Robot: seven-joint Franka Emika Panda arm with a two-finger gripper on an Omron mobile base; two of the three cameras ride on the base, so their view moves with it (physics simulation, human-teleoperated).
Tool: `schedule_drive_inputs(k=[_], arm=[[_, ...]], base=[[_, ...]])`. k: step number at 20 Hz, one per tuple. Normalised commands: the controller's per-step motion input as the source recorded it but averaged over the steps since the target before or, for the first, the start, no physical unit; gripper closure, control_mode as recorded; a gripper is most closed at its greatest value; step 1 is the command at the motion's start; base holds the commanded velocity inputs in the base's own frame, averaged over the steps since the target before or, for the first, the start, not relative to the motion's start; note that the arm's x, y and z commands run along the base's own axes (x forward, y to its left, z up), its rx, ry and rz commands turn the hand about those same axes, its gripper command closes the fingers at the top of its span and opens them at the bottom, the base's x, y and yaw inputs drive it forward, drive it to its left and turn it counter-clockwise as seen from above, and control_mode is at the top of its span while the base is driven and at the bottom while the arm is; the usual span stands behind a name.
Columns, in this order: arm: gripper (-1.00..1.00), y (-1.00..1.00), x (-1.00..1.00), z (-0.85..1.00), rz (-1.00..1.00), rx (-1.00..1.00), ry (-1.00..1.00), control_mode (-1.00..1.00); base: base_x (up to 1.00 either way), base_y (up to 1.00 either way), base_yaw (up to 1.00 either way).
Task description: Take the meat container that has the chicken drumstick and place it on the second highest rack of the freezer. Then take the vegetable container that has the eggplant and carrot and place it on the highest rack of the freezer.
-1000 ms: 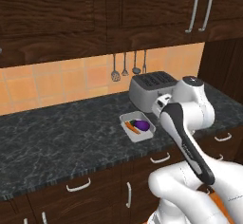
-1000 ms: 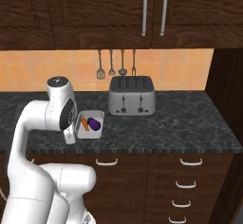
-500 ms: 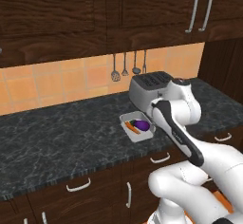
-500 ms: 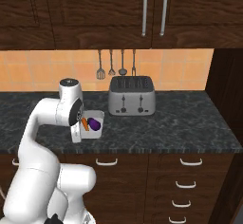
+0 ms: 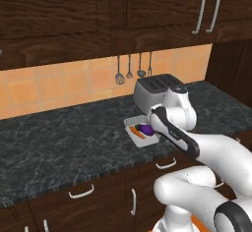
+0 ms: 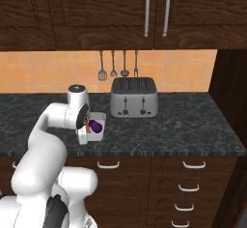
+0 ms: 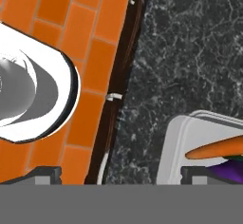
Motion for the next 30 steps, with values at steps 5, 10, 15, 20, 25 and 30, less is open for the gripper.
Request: schedule_drive_inputs(k=[5,10,15,20,25,30], arm=[[-1.00,0.09,0.42,-0.26,0.00,0.00,0.02,-1.00],[-1.00,0.03,0.35,-0.24,0.00,0.00,0.02,-1.00],[-1.00,0.00,0.29,-0.22,0.00,0.00,0.03,-1.00],[-1.00,0.00,0.22,-0.22,0.00,0.00,0.00,-1.00],[-1.00,0.04,0.10,-0.28,0.00,-0.01,0.00,-1.00],[1.00,0.04,0.10,-0.20,0.00,0.00,0.00,-1.00]], base=[[0.00,0.00,0.00],[0.00,0.00,0.00],[0.00,0.00,0.00],[0.00,0.00,0.00],[0.00,0.00,0.00],[0.00,0.00,0.00]])
